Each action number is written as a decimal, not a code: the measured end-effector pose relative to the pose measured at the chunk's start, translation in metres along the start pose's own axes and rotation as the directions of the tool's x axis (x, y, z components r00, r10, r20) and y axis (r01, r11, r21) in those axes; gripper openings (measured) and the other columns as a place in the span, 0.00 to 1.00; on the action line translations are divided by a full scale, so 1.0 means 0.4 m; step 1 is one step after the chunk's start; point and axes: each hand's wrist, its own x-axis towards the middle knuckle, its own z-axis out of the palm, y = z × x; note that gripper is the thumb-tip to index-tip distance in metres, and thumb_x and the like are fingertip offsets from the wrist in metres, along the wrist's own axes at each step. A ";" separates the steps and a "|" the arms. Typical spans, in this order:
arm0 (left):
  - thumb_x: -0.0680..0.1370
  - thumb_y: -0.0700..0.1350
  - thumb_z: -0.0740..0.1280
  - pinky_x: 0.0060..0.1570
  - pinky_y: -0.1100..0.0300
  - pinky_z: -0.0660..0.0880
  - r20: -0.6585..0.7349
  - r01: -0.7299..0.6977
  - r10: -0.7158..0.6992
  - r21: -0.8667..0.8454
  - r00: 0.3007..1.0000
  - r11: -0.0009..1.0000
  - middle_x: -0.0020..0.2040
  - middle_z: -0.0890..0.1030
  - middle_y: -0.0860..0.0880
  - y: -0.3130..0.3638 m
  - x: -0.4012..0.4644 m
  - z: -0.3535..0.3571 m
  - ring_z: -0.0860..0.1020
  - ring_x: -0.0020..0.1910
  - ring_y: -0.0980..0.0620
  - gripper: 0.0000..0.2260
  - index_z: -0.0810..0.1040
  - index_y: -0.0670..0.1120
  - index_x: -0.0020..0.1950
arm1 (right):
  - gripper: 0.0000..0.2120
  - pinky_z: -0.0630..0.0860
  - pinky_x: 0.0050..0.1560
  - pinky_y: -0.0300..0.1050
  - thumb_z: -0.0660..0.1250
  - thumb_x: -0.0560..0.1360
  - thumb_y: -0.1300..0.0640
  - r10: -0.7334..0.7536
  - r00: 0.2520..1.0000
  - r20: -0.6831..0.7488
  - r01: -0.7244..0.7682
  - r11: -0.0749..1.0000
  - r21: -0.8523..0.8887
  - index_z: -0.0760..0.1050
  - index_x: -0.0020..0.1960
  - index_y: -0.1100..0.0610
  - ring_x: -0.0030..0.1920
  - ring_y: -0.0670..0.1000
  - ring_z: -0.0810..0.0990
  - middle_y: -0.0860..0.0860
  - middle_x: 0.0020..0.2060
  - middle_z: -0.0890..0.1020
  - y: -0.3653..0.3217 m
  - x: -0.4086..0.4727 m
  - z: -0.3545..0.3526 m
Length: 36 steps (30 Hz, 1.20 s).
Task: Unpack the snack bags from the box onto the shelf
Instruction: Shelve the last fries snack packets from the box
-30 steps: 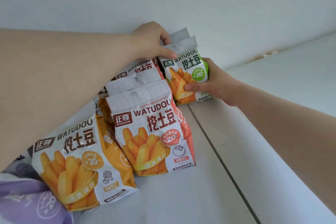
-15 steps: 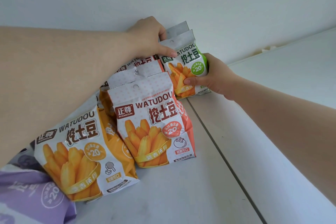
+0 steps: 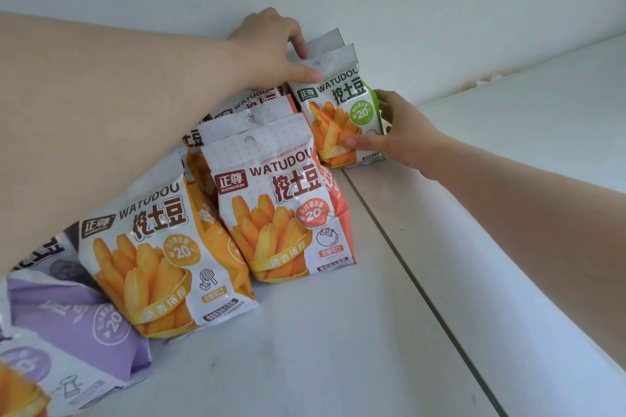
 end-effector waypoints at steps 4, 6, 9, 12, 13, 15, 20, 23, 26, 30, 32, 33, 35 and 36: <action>0.72 0.60 0.70 0.60 0.53 0.67 -0.053 -0.031 0.029 -0.032 0.998 0.999 0.64 0.72 0.45 0.026 -0.037 -0.020 0.70 0.64 0.46 0.26 0.72 0.49 0.65 | 0.50 0.65 0.73 0.53 0.80 0.65 0.48 0.022 0.999 -0.042 -0.025 0.997 -0.067 0.56 0.78 0.54 0.75 0.52 0.64 0.53 0.75 0.65 -0.009 -0.051 -0.028; 0.74 0.59 0.68 0.59 0.55 0.67 -0.084 -0.055 0.050 -0.067 0.995 0.996 0.64 0.72 0.46 0.060 -0.069 -0.034 0.71 0.63 0.47 0.25 0.71 0.48 0.66 | 0.46 0.67 0.71 0.51 0.79 0.67 0.50 0.026 0.997 -0.073 -0.034 0.994 -0.103 0.59 0.77 0.54 0.73 0.52 0.66 0.54 0.73 0.67 -0.013 -0.089 -0.051; 0.76 0.54 0.68 0.57 0.57 0.67 -0.121 -0.095 0.080 -0.121 0.989 0.988 0.64 0.74 0.48 0.144 -0.145 -0.060 0.72 0.62 0.49 0.22 0.70 0.48 0.67 | 0.39 0.69 0.67 0.46 0.78 0.69 0.51 -0.001 0.990 -0.143 -0.027 0.981 -0.193 0.63 0.75 0.54 0.68 0.51 0.71 0.52 0.69 0.72 -0.033 -0.176 -0.097; 0.74 0.51 0.69 0.61 0.54 0.69 -0.095 -0.150 0.138 -0.134 0.986 0.980 0.63 0.75 0.48 0.262 -0.247 -0.084 0.72 0.62 0.48 0.23 0.70 0.48 0.68 | 0.35 0.70 0.61 0.42 0.76 0.70 0.52 -0.036 0.982 -0.184 -0.020 0.956 -0.292 0.65 0.73 0.53 0.66 0.50 0.73 0.51 0.67 0.73 -0.073 -0.291 -0.150; 0.74 0.49 0.70 0.61 0.52 0.69 -0.069 -0.165 0.157 -0.120 0.985 0.979 0.63 0.74 0.48 0.306 -0.285 -0.089 0.72 0.62 0.47 0.23 0.70 0.49 0.68 | 0.35 0.70 0.61 0.44 0.76 0.71 0.52 -0.040 0.981 -0.188 -0.028 0.939 -0.343 0.65 0.73 0.53 0.66 0.51 0.72 0.51 0.68 0.73 -0.090 -0.336 -0.169; 0.73 0.47 0.69 0.62 0.52 0.69 -0.011 -0.184 0.183 -0.066 0.983 0.981 0.64 0.74 0.47 0.390 -0.373 -0.100 0.71 0.64 0.45 0.25 0.70 0.50 0.69 | 0.34 0.71 0.62 0.47 0.74 0.72 0.52 -0.041 0.986 -0.162 -0.048 0.858 -0.511 0.64 0.74 0.53 0.68 0.52 0.70 0.51 0.69 0.71 -0.129 -0.434 -0.212; 0.73 0.48 0.68 0.66 0.52 0.66 0.150 -0.163 0.164 -0.020 0.975 0.986 0.67 0.71 0.47 0.580 -0.657 -0.143 0.68 0.67 0.45 0.28 0.64 0.49 0.73 | 0.32 0.71 0.59 0.48 0.69 0.76 0.49 0.020 1.000 0.004 -0.008 0.551 -0.835 0.59 0.76 0.50 0.70 0.53 0.66 0.49 0.69 0.69 -0.242 -0.748 -0.310; 0.74 0.47 0.66 0.67 0.55 0.62 0.142 -0.189 0.204 -0.116 0.969 0.975 0.67 0.70 0.49 0.687 -0.843 -0.202 0.67 0.68 0.47 0.28 0.62 0.49 0.73 | 0.32 0.73 0.60 0.48 0.67 0.76 0.49 0.076 0.997 0.006 -0.038 0.570 -0.820 0.59 0.76 0.50 0.71 0.51 0.66 0.47 0.70 0.68 -0.303 -0.975 -0.342; 0.70 0.43 0.69 0.64 0.55 0.65 0.101 -0.271 0.288 -0.155 0.952 0.950 0.63 0.74 0.49 0.780 -1.026 -0.256 0.71 0.64 0.46 0.29 0.67 0.48 0.71 | 0.31 0.73 0.57 0.47 0.68 0.75 0.49 0.162 0.986 -0.028 -0.120 0.597 -0.793 0.61 0.75 0.51 0.70 0.51 0.67 0.47 0.69 0.69 -0.341 -1.216 -0.353; 0.65 0.38 0.71 0.56 0.52 0.74 0.067 -0.297 0.312 -0.177 0.948 0.938 0.53 0.79 0.47 0.867 -1.247 -0.263 0.78 0.55 0.43 0.27 0.75 0.46 0.64 | 0.31 0.72 0.61 0.47 0.66 0.75 0.52 0.298 0.952 -0.066 -0.213 0.493 -0.844 0.60 0.76 0.51 0.70 0.52 0.67 0.49 0.70 0.69 -0.332 -1.504 -0.343; 0.68 0.37 0.68 0.59 0.51 0.71 0.143 -0.279 0.307 -0.187 0.941 0.942 0.55 0.78 0.46 0.903 -1.354 -0.261 0.76 0.58 0.42 0.26 0.73 0.45 0.66 | 0.29 0.70 0.62 0.45 0.63 0.75 0.55 0.359 0.927 -0.105 -0.275 0.463 -0.843 0.62 0.75 0.52 0.70 0.53 0.67 0.50 0.69 0.70 -0.313 -1.630 -0.333; 0.70 0.36 0.66 0.60 0.51 0.69 0.206 -0.270 0.307 -0.190 0.929 0.944 0.58 0.77 0.45 0.921 -1.408 -0.258 0.74 0.60 0.42 0.25 0.71 0.45 0.67 | 0.27 0.70 0.61 0.45 0.62 0.76 0.55 0.392 0.912 -0.121 -0.303 0.446 -0.842 0.63 0.74 0.53 0.69 0.53 0.68 0.50 0.67 0.72 -0.305 -1.692 -0.328; 0.73 0.35 0.63 0.63 0.53 0.66 0.304 -0.261 0.305 -0.178 0.903 0.949 0.63 0.73 0.46 0.956 -1.504 -0.245 0.70 0.64 0.43 0.26 0.66 0.46 0.71 | 0.24 0.70 0.57 0.44 0.63 0.76 0.53 0.446 0.884 -0.142 -0.344 0.412 -0.843 0.66 0.71 0.53 0.68 0.54 0.70 0.51 0.63 0.73 -0.291 -1.806 -0.325; 0.73 0.36 0.62 0.63 0.53 0.65 0.350 -0.251 0.298 -0.172 0.888 0.952 0.65 0.72 0.46 0.973 -1.546 -0.237 0.69 0.65 0.44 0.27 0.64 0.47 0.72 | 0.25 0.71 0.56 0.45 0.65 0.75 0.53 0.478 0.866 -0.145 -0.364 0.406 -0.838 0.66 0.71 0.53 0.67 0.54 0.70 0.51 0.63 0.73 -0.288 -1.856 -0.324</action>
